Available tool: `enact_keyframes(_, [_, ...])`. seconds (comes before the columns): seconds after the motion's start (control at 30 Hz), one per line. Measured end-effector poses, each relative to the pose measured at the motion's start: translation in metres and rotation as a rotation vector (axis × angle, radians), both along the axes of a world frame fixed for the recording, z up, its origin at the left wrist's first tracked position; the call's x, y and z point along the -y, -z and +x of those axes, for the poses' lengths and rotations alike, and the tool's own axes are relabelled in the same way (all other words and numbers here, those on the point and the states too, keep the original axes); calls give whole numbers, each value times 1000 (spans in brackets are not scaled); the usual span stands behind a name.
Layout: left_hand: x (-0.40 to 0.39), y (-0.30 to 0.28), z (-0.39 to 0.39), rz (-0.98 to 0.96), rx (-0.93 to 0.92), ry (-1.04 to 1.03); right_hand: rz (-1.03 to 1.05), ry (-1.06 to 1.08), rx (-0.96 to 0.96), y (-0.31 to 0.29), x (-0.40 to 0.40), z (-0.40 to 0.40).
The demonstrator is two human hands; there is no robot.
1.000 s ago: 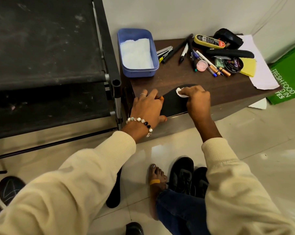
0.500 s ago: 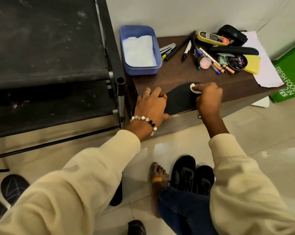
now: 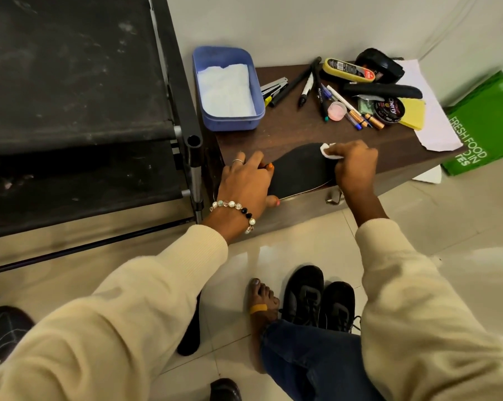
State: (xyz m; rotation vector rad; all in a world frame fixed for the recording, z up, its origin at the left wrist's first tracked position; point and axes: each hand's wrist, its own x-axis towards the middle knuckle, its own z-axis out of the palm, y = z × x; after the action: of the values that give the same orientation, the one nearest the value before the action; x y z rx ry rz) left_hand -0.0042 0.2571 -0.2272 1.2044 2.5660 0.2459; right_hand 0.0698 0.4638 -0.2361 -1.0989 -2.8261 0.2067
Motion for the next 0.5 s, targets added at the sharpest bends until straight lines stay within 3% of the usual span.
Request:
enact_keyframes(0.27, [-1,-2,2,4,11,-10,-7,-75,-109,1,36,32])
enact_keyframes(0.5, [0,0,1,18,12,-11,-64,146,-155,3,-4,4])
